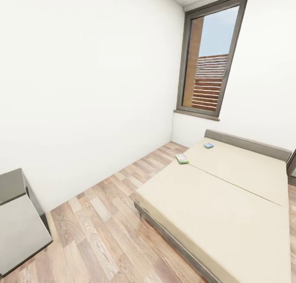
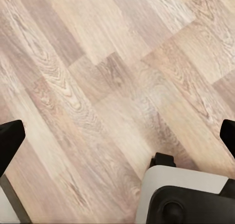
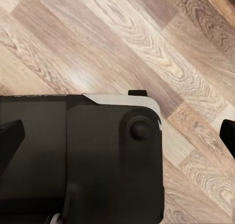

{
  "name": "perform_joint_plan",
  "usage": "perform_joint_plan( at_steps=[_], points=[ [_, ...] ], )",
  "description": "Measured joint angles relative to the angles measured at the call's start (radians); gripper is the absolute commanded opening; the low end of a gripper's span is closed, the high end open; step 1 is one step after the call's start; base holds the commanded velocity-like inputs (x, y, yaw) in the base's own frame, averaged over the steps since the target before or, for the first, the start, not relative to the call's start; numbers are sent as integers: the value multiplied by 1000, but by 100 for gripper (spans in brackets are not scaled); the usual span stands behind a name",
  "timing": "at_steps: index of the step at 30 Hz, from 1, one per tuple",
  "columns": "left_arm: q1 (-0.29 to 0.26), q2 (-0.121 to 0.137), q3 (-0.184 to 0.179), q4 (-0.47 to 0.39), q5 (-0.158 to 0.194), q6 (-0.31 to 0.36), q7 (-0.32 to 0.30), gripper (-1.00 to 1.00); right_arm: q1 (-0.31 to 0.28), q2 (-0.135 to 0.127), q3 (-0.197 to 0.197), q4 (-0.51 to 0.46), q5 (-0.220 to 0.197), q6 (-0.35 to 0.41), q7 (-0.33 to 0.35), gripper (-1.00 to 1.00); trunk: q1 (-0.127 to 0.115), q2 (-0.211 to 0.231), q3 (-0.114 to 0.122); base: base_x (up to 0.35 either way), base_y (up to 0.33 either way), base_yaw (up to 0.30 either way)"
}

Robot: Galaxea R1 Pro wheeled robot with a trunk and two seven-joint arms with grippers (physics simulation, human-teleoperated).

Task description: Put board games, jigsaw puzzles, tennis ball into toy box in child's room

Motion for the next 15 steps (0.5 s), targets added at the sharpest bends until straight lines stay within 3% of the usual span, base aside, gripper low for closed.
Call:
perform_joint_plan(
  at_steps=[15],
  points=[
    [0, 0, 0, 1, 0, -2, 0, 100, 0, 0, 0, 0, 0, 0, 0, 100, 0, 0, -1, 0, 0, 282]
  ],
)
